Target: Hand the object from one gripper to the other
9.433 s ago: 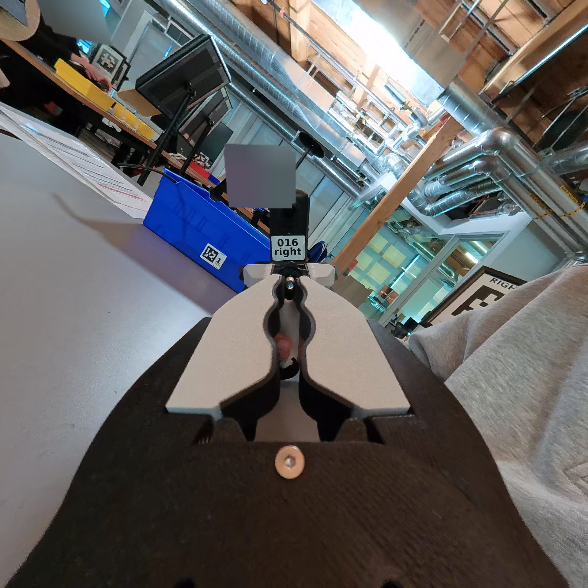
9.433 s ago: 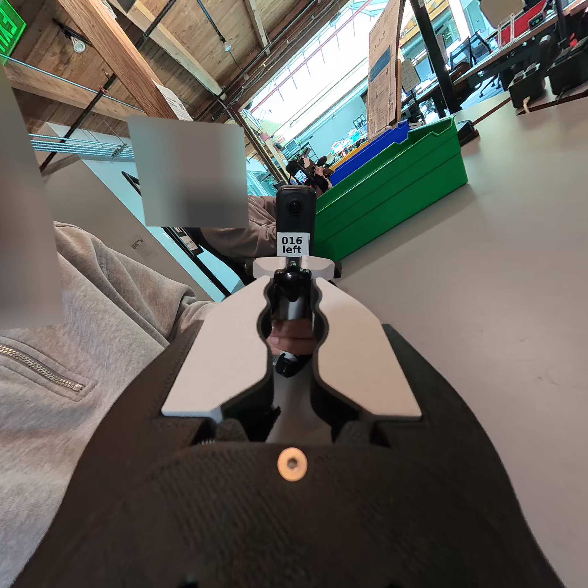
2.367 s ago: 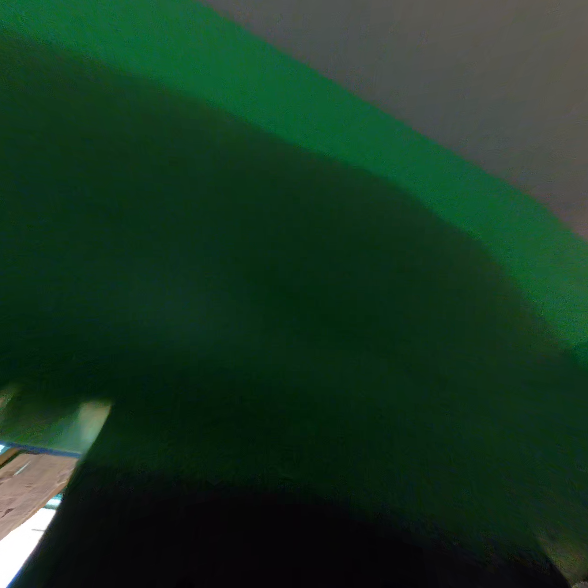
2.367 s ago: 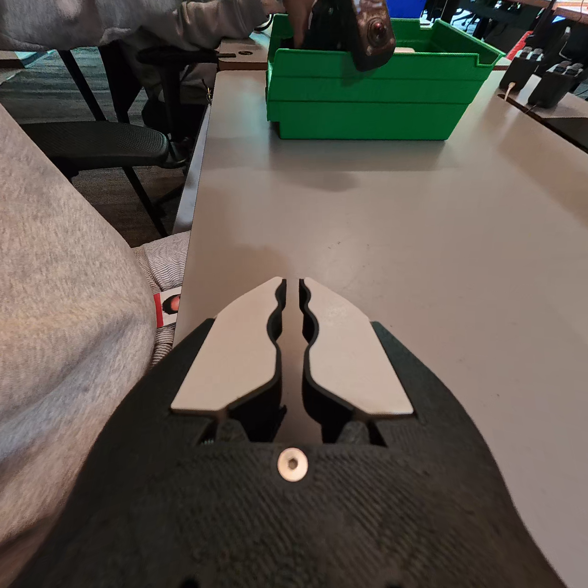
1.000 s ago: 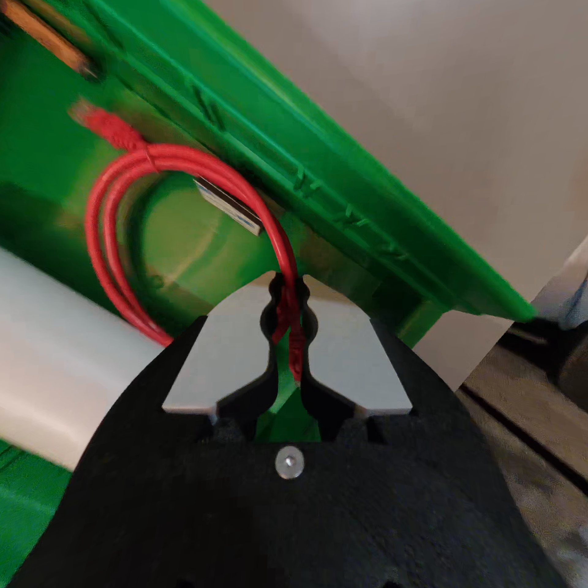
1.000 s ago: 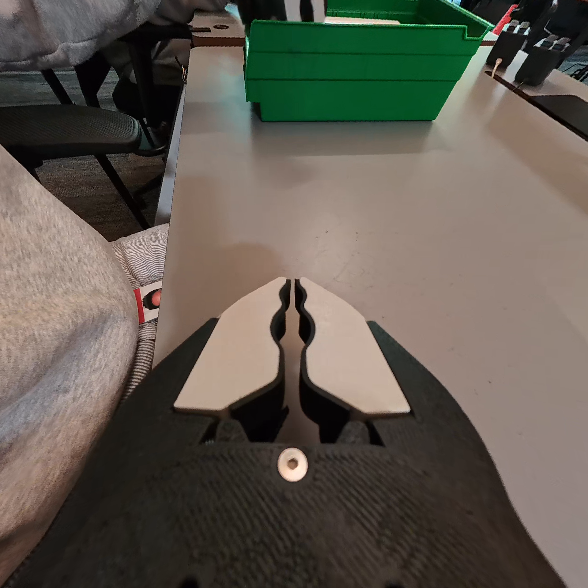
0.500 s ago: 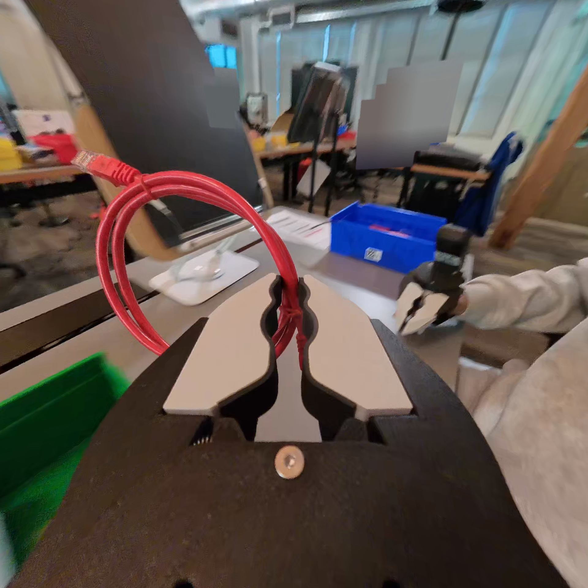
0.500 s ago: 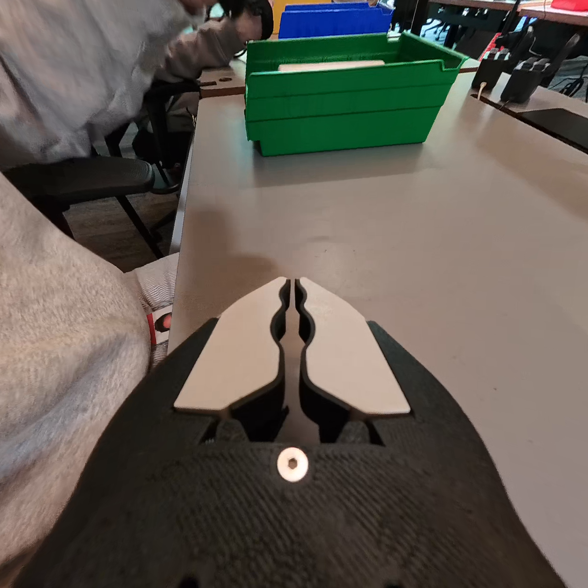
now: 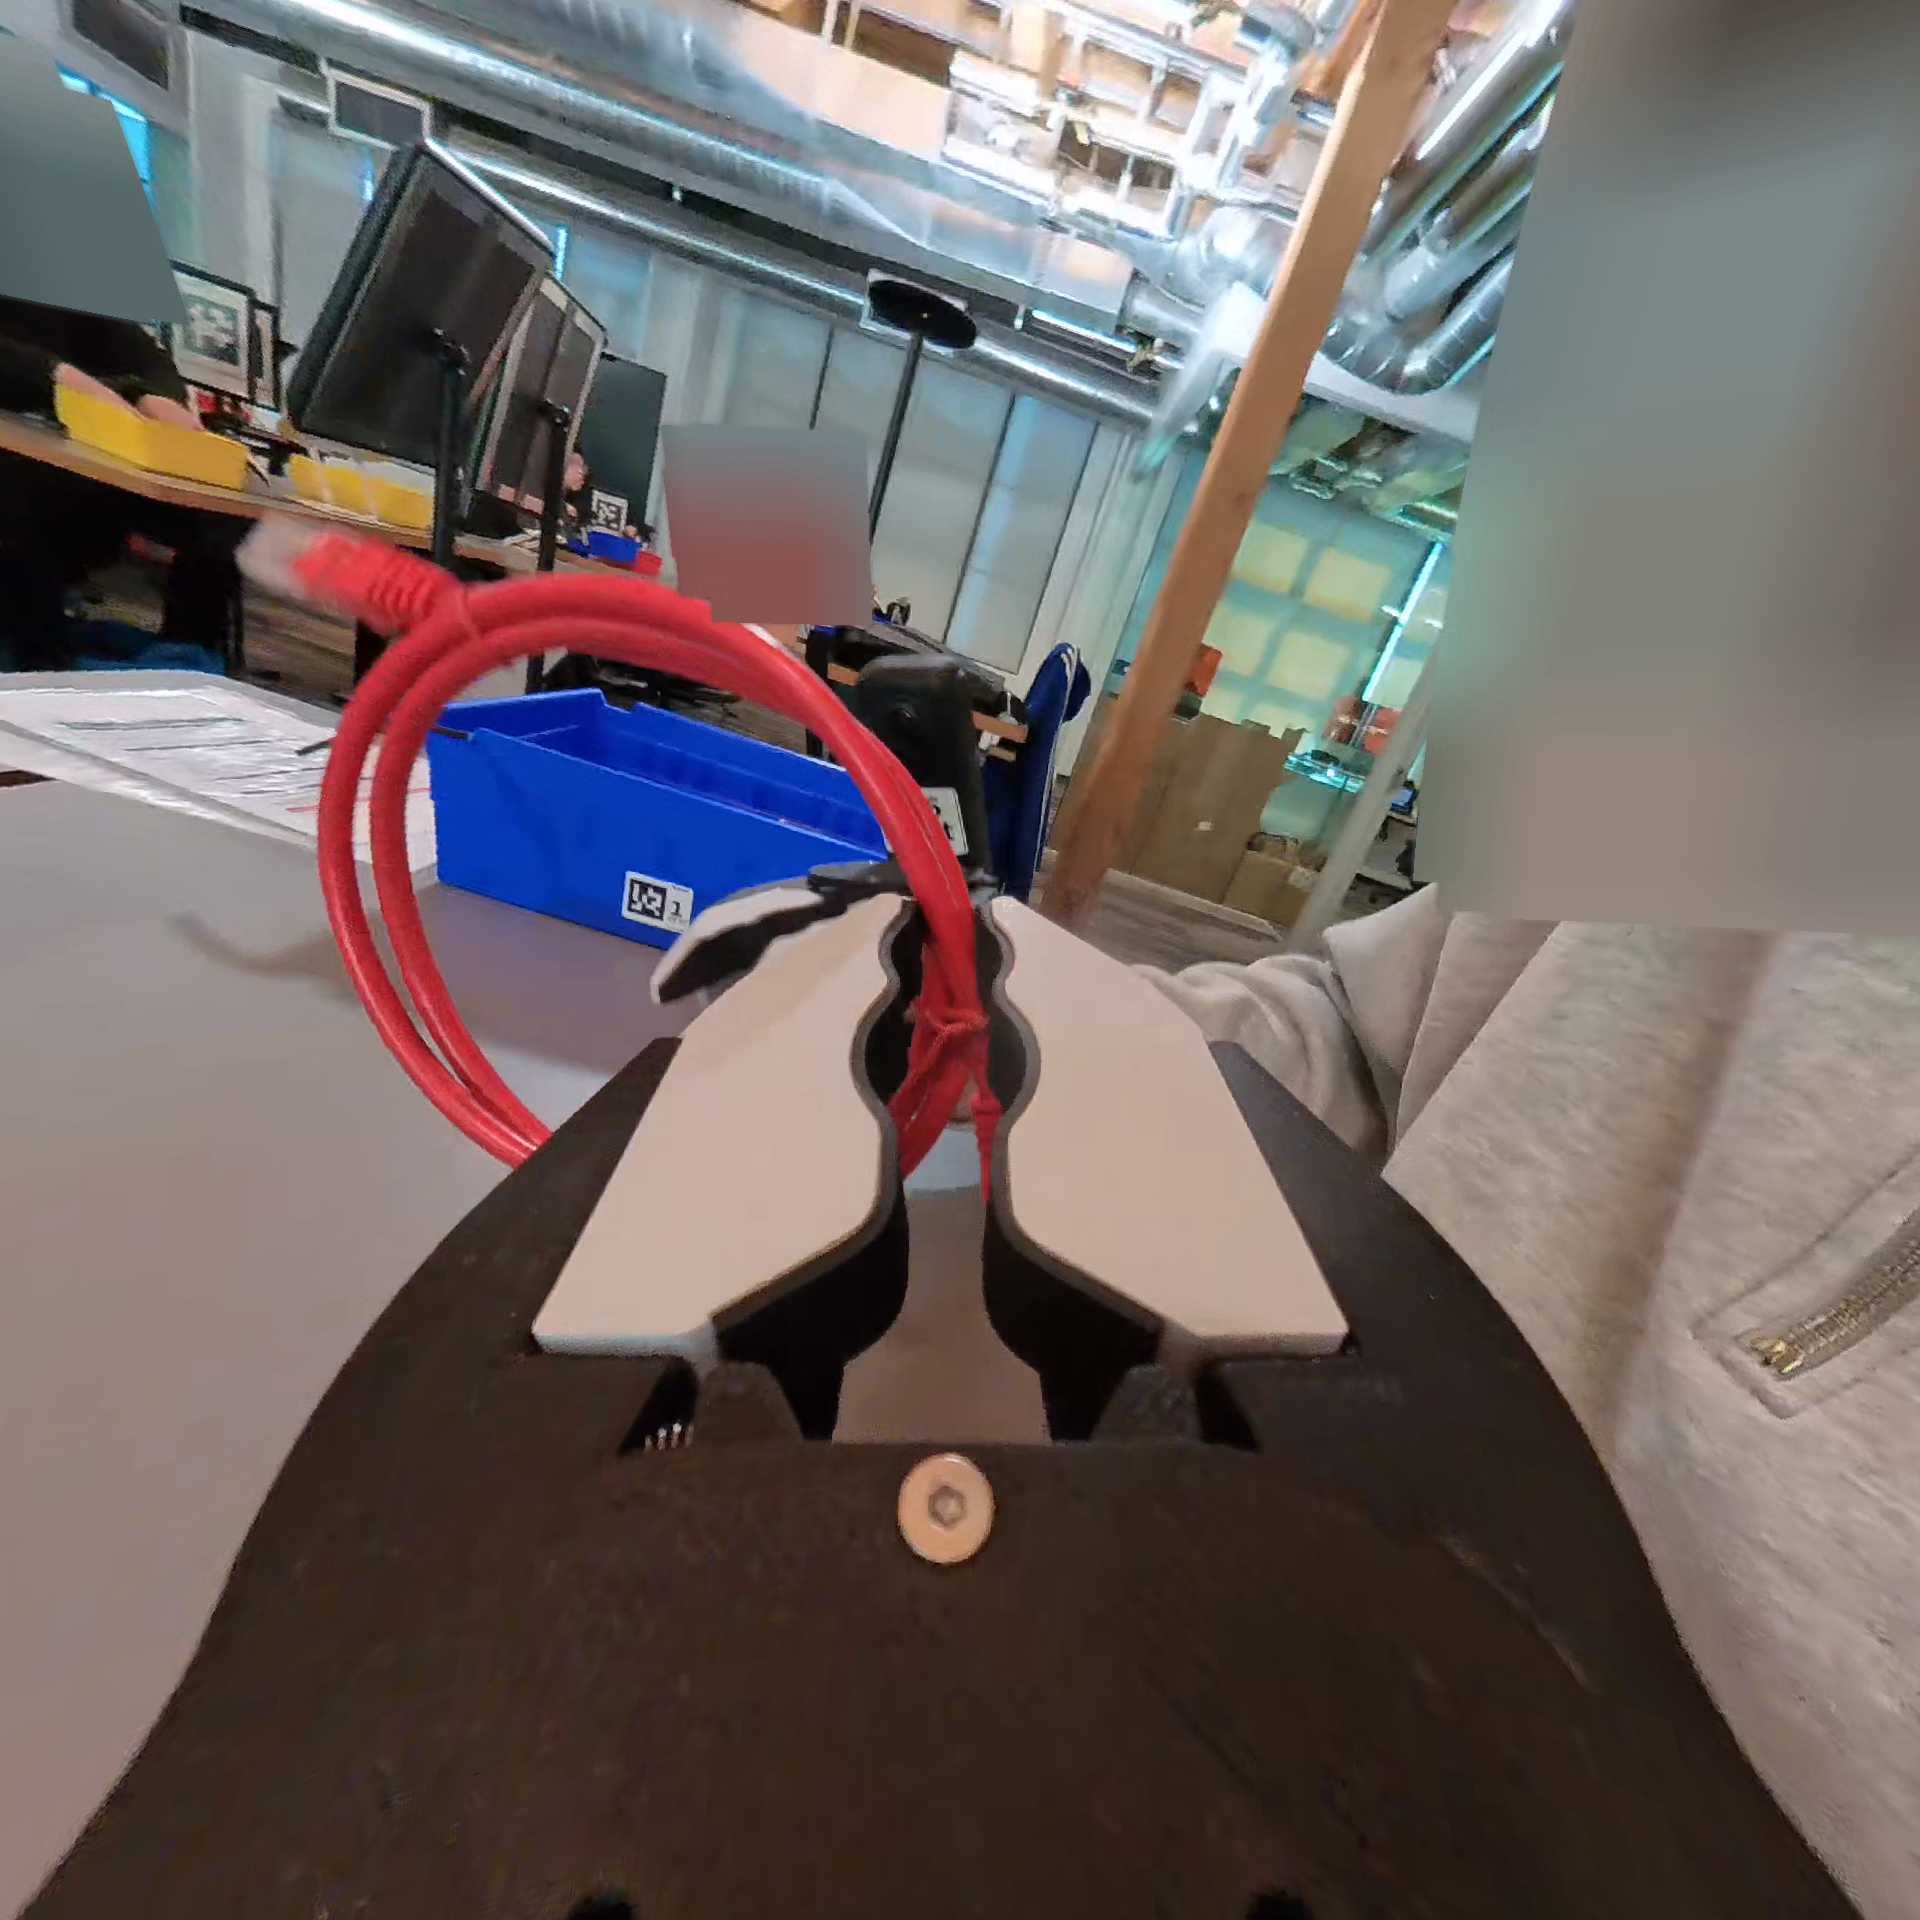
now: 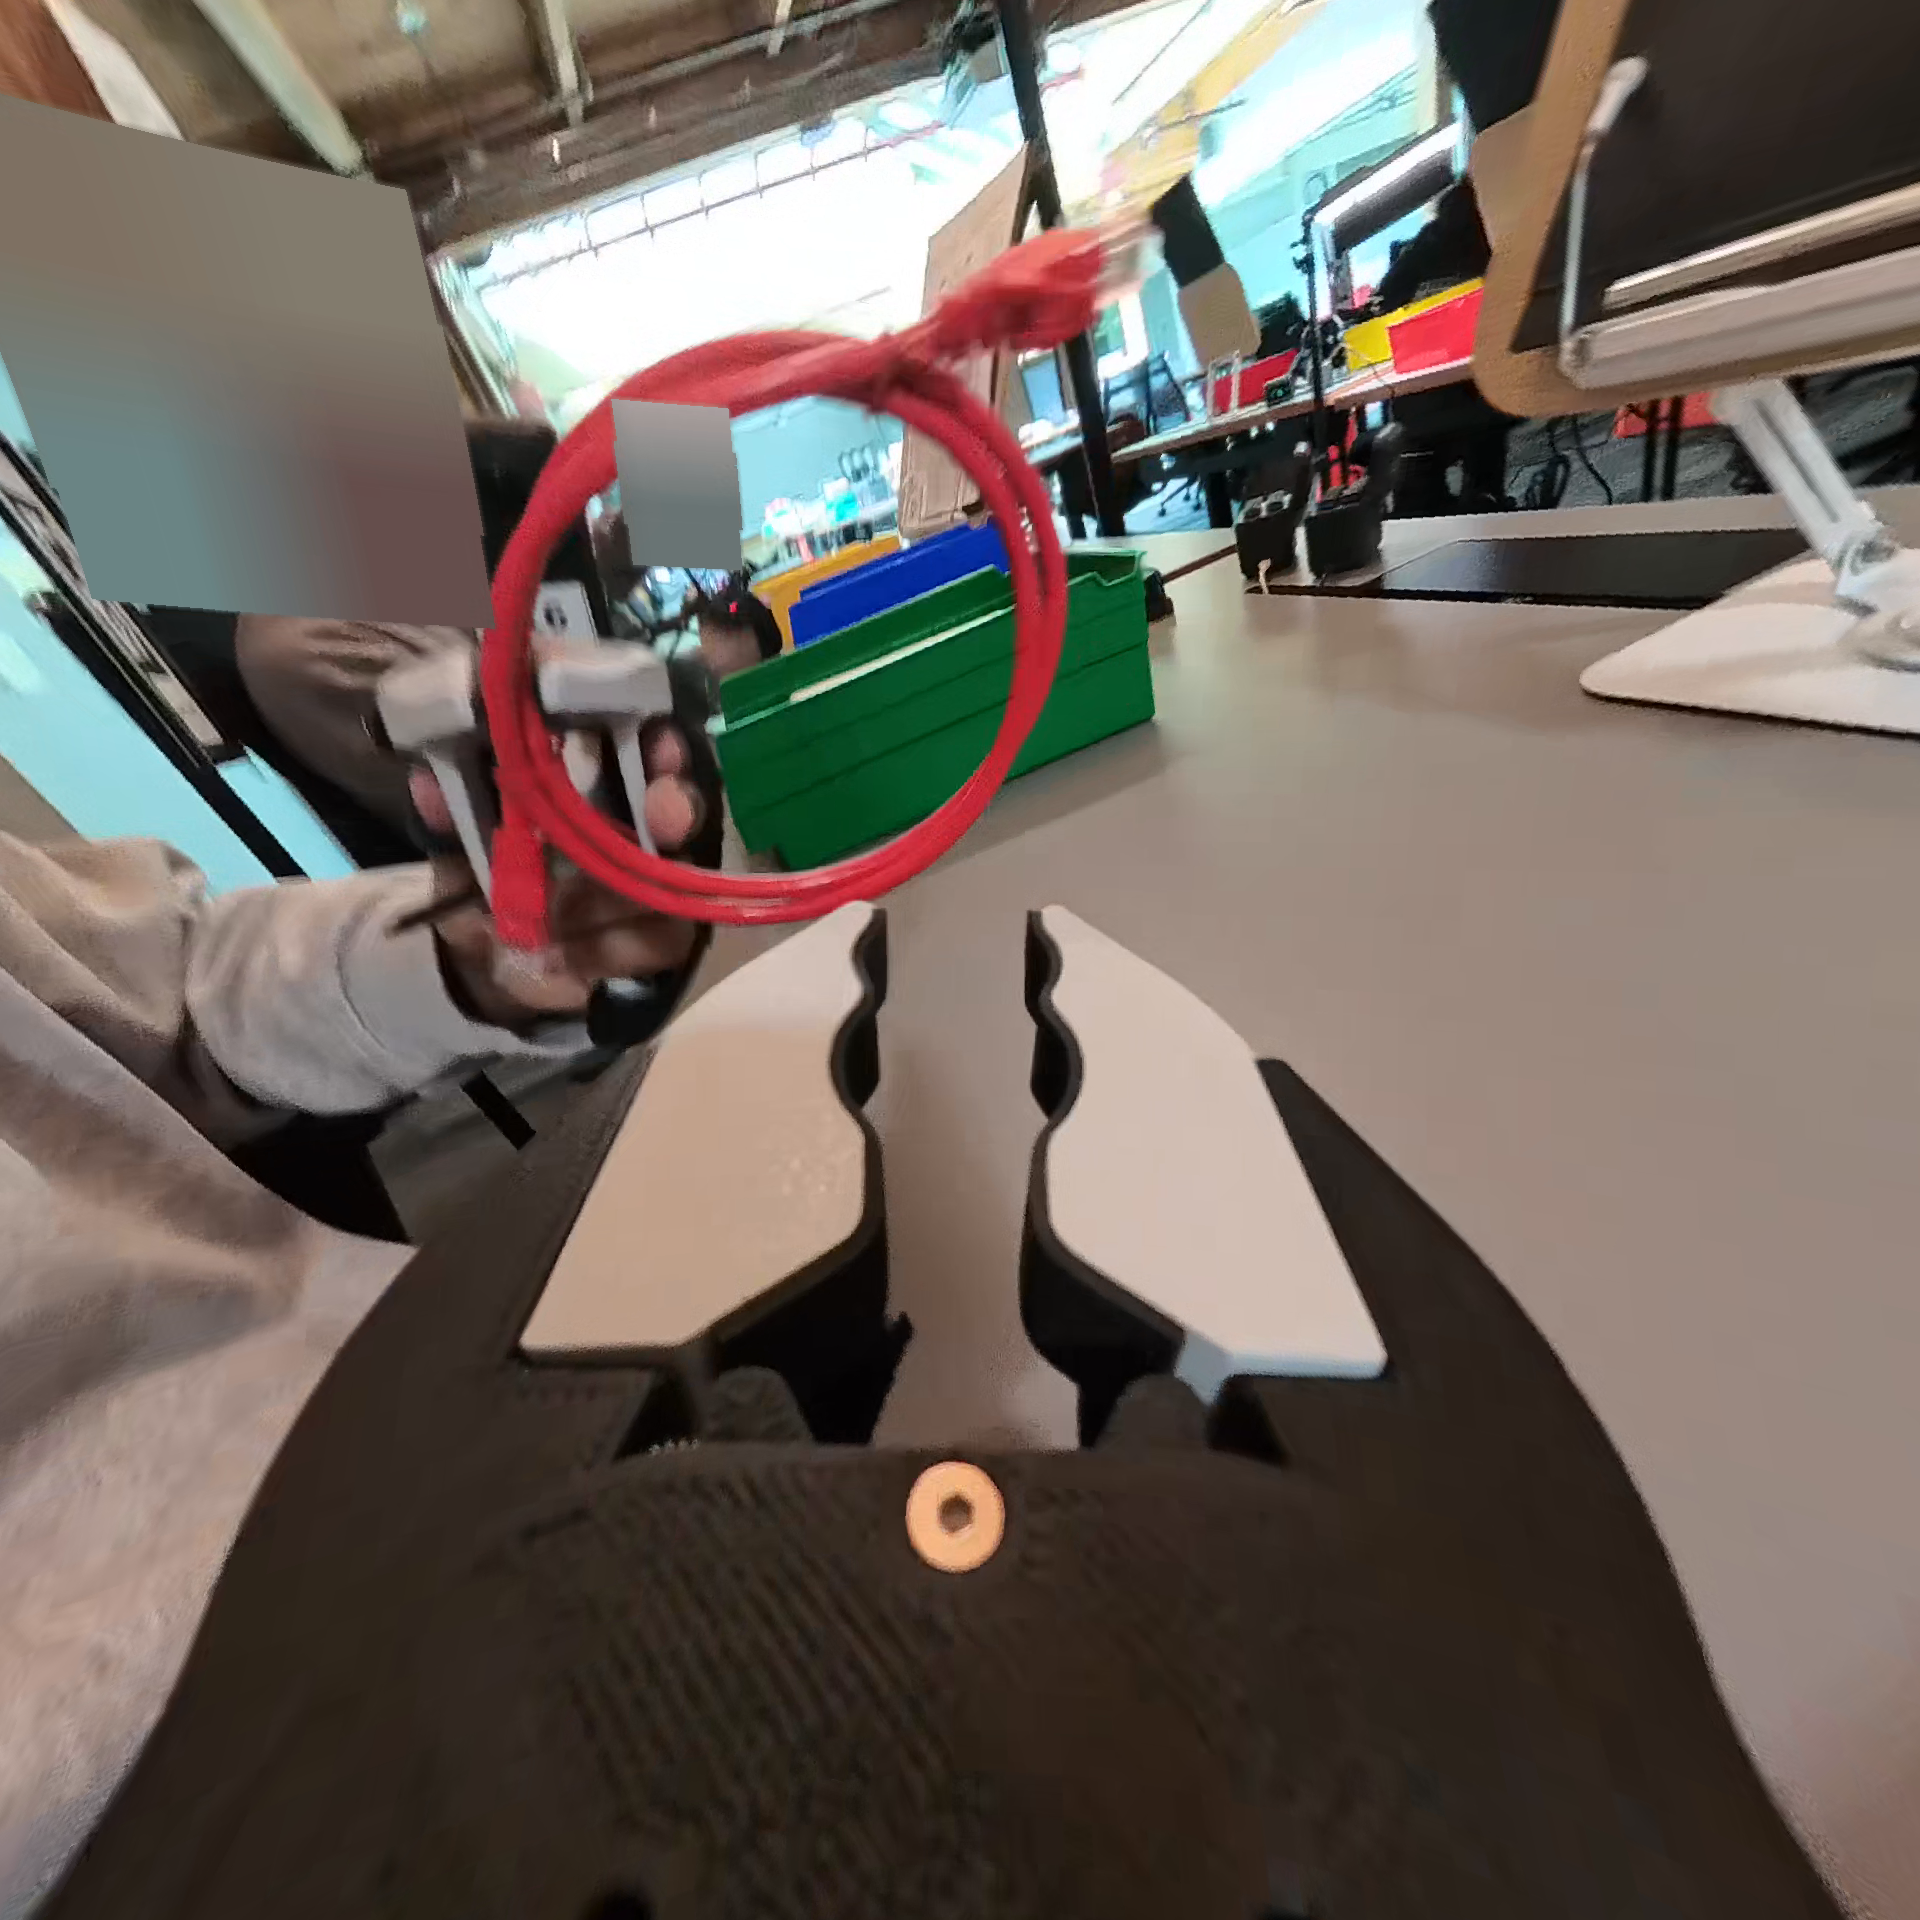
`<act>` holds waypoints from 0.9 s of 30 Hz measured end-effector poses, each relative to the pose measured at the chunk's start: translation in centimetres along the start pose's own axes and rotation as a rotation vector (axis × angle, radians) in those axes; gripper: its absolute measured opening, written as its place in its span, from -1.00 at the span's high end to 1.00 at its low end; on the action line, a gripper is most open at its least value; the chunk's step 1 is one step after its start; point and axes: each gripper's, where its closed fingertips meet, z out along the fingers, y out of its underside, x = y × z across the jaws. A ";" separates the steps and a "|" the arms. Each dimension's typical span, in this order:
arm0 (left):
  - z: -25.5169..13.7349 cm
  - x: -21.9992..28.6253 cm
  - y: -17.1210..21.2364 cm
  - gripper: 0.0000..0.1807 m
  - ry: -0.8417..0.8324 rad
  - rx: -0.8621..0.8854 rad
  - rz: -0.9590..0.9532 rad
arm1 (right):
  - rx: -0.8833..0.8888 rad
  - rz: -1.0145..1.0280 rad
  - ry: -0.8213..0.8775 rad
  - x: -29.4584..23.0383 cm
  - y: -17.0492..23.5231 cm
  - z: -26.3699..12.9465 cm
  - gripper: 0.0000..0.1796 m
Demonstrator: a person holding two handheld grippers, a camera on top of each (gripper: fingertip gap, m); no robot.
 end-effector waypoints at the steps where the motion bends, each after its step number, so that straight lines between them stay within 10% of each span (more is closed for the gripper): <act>1: 0.0 0.0 0.7 0.90 0.006 -0.009 0.011 | 0.022 0.037 0.003 0.2 -0.2 -0.3 0.68; 12: 1.8 2.3 3.1 0.90 0.241 0.006 -0.098 | -0.023 0.178 0.052 -0.3 2.5 0.1 0.51; 20: 2.9 4.0 4.7 0.90 0.283 -0.074 -0.036 | -0.032 0.227 0.021 -0.3 2.5 -0.6 0.91; 27: 2.7 2.8 5.5 0.43 0.222 -0.065 -0.129 | -0.032 0.222 0.068 1.3 1.4 -1.4 0.92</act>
